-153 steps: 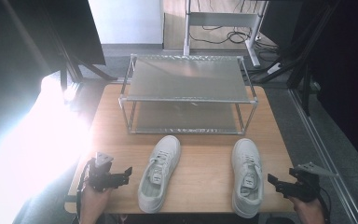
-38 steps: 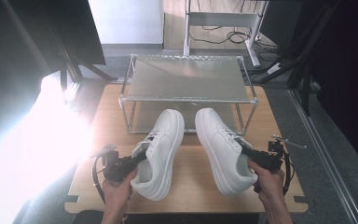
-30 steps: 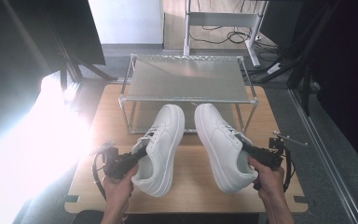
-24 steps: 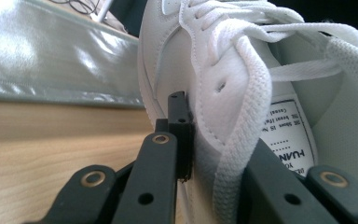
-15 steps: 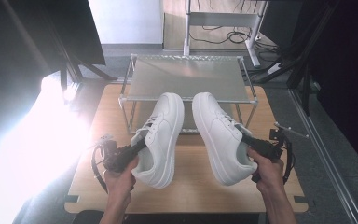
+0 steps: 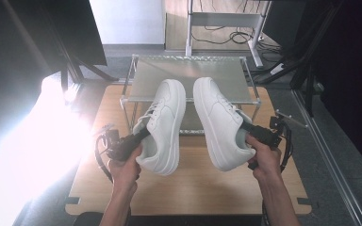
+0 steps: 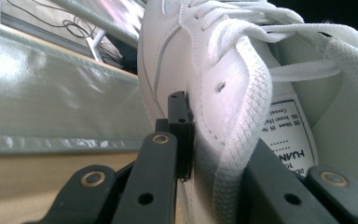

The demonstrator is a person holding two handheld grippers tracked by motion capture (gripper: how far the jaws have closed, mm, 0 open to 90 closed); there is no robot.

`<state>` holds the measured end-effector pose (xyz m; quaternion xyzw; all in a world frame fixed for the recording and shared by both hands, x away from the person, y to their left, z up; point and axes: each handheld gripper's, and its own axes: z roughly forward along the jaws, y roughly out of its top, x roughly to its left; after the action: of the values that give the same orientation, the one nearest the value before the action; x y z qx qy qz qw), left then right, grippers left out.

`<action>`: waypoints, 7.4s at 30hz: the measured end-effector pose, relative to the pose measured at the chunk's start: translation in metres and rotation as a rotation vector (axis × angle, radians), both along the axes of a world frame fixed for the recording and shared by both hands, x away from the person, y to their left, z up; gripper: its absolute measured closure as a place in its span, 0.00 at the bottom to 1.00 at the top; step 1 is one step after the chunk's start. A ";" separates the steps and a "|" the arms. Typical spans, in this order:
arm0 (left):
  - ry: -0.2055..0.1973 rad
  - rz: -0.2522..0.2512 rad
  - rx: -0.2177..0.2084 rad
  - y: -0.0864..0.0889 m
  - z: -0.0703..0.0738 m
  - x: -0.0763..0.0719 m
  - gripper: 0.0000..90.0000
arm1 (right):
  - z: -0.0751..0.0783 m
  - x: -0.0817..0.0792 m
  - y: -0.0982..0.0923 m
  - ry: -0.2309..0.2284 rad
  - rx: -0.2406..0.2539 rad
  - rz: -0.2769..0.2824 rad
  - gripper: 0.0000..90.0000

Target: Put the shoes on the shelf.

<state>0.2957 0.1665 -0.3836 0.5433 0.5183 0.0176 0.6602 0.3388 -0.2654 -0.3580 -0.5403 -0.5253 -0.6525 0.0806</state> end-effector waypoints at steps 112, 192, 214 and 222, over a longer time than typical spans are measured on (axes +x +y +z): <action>0.179 0.089 0.217 -0.046 0.068 0.200 0.54 | 0.044 0.166 0.070 0.121 -0.073 -0.199 0.43; -0.057 -0.023 0.250 0.037 0.008 0.041 0.02 | -0.015 0.041 -0.040 -0.156 -0.133 0.134 0.09; -0.054 -0.018 0.418 0.046 -0.046 -0.012 0.01 | -0.070 -0.019 -0.078 -0.116 -0.396 0.041 0.03; -0.051 -0.039 0.474 0.033 -0.066 -0.020 0.01 | -0.090 -0.034 -0.063 -0.131 -0.608 0.081 0.00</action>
<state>0.2762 0.1991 -0.4492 0.6923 0.4723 0.1396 0.5275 0.3052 -0.3284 -0.4484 -0.4752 -0.7214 -0.4952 -0.0927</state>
